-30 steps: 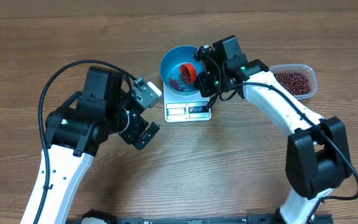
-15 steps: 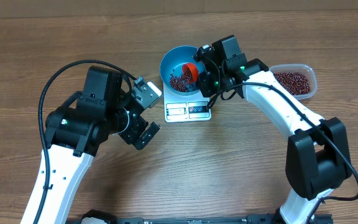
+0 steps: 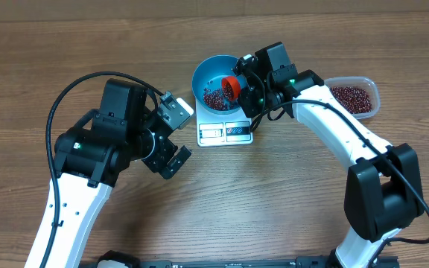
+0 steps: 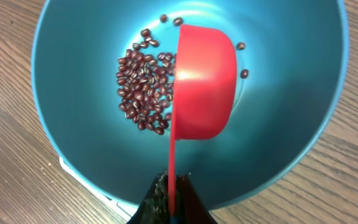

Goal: Scoop item into bowl and weigh 150g on scale
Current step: 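Tilt the red cup to pour beans into the teal bowl, then move the empty red cup back to the bean tub with the right gripper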

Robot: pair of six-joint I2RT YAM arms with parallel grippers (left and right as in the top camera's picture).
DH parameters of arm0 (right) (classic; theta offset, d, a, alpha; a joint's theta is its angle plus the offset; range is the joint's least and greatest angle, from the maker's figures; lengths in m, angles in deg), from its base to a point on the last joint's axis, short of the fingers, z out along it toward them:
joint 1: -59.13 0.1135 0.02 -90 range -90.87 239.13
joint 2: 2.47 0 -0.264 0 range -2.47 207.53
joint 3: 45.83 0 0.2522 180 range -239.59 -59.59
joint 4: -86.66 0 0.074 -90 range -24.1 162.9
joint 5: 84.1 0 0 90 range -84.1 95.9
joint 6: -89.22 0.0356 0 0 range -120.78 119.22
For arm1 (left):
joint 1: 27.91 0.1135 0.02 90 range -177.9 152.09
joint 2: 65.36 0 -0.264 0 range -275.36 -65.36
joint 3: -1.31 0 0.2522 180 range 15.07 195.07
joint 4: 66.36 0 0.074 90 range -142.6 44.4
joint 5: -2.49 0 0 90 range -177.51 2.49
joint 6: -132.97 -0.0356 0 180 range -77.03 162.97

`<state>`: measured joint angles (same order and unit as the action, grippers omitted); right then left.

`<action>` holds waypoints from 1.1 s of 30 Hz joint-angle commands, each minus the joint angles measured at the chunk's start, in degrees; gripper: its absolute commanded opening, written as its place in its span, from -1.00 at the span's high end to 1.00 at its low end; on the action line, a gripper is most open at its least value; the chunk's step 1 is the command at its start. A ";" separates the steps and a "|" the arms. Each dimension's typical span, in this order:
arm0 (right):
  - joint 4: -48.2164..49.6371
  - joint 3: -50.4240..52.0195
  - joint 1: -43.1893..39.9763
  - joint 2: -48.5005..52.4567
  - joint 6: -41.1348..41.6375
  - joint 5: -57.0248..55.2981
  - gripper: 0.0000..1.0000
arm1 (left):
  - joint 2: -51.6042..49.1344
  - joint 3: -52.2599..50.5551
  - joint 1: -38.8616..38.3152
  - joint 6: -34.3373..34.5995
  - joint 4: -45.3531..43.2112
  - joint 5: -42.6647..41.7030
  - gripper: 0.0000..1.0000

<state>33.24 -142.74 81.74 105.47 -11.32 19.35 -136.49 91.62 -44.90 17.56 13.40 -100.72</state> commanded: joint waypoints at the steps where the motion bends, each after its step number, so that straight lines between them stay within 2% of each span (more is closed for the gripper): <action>1: 0.15 -2.12 0.55 -3.52 -1.25 -1.42 0.92 | -0.13 1.33 0.09 0.59 -0.20 -0.28 -0.99; 7: 0.09 -2.12 1.70 -4.76 -1.97 -2.97 0.92 | -0.13 1.33 0.11 0.57 -0.22 -0.28 -0.99; 26: 0.59 -2.12 9.81 -6.64 -6.27 -23.52 0.92 | -0.13 1.33 0.11 0.59 -0.22 -0.28 -0.99; 33: 0.61 -2.12 10.49 -6.71 -6.27 -26.32 0.92 | -0.13 1.33 0.11 0.59 -0.22 -0.28 -0.99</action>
<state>33.31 -142.81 92.15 101.49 -17.31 -4.40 -136.51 91.62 -44.90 17.56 13.40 -100.72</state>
